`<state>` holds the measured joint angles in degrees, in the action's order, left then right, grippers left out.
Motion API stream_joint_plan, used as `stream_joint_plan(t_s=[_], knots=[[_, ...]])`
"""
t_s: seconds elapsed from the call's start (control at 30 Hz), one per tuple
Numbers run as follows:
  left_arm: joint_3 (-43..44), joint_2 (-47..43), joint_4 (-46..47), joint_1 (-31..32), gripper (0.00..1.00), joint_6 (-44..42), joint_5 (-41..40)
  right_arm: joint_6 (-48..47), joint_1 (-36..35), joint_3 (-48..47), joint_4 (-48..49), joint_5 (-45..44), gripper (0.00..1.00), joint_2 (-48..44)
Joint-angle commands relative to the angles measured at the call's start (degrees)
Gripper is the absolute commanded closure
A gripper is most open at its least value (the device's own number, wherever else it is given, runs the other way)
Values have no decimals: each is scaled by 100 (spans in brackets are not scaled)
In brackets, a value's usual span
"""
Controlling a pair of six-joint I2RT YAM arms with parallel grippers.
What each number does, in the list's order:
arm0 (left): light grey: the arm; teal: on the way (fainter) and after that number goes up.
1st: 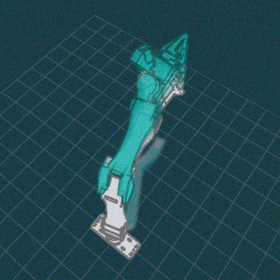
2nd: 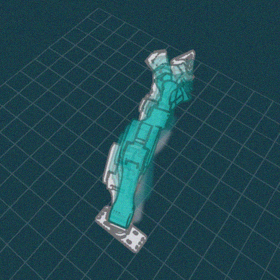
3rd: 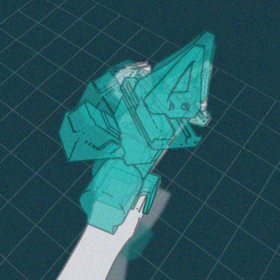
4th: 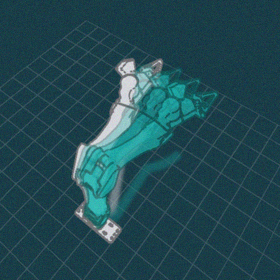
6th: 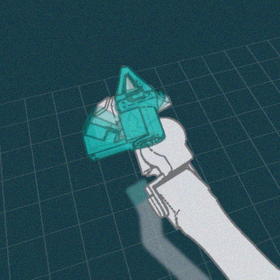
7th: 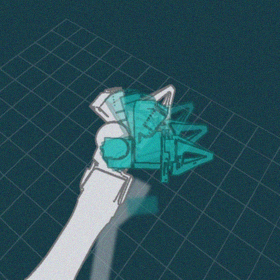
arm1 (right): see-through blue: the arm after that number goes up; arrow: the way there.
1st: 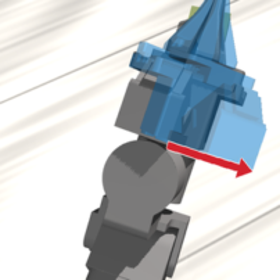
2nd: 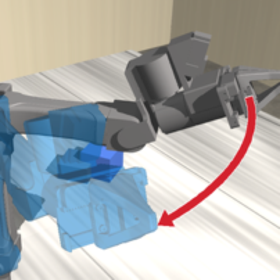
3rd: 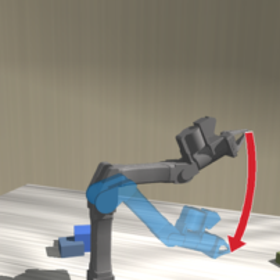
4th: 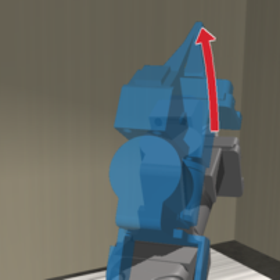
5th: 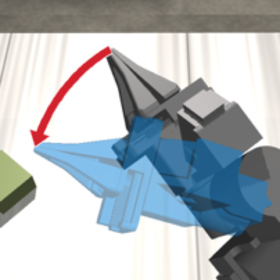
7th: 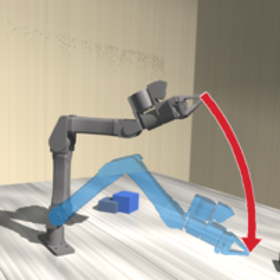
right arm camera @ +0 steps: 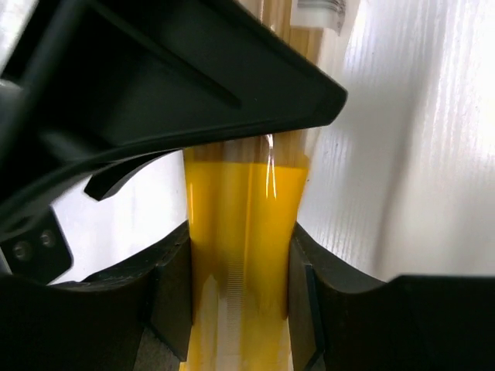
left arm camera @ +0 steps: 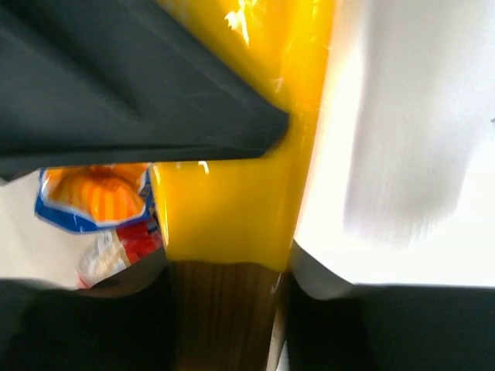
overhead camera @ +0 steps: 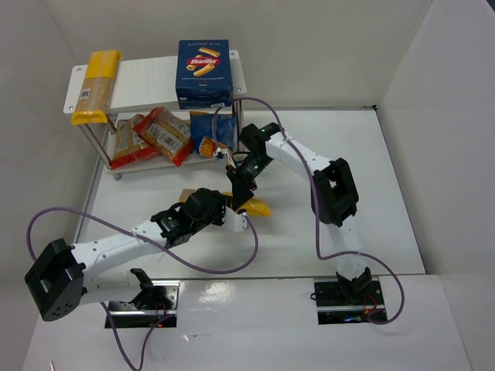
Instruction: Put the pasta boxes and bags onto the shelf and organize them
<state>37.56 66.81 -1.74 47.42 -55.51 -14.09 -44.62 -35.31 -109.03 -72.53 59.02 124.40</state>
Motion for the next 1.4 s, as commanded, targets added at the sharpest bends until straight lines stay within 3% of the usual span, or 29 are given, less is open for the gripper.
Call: stream_joint_plan(t_s=[0.0,0.03,0.33,0.4,0.43,0.5,0.53,0.63,0.67,1.0,1.2,1.37], knots=[[427,43,174,-40,73,-170,-304,-55,-125,31,-182,593,100,-539],[427,43,235,-40,100,-171,-375,-55,-125,31,-182,593,100,-592],[120,-396,543,-110,100,679,-85,-108,-125,84,-182,540,100,-645],[50,-588,596,-241,100,830,133,40,-125,23,-182,479,93,-645],[-29,-659,665,-242,100,927,134,93,-125,22,-182,478,69,-645],[-187,-801,745,-242,100,928,134,268,-56,-39,-130,478,47,-592],[-249,-879,745,-242,100,988,134,339,23,-39,-25,478,27,-592],[-372,-1108,745,-295,100,1103,134,620,251,-100,133,399,18,-592],[-372,-1230,745,-295,100,1164,134,700,331,-101,247,399,0,-592],[-267,-1706,245,-347,100,1165,301,1166,2106,-303,486,786,0,-1488],[304,-2162,-388,-540,100,1516,599,1832,3107,950,1450,848,0,-2507],[761,-2558,-644,-777,100,1779,600,2010,3434,1481,1980,655,0,-3061]])
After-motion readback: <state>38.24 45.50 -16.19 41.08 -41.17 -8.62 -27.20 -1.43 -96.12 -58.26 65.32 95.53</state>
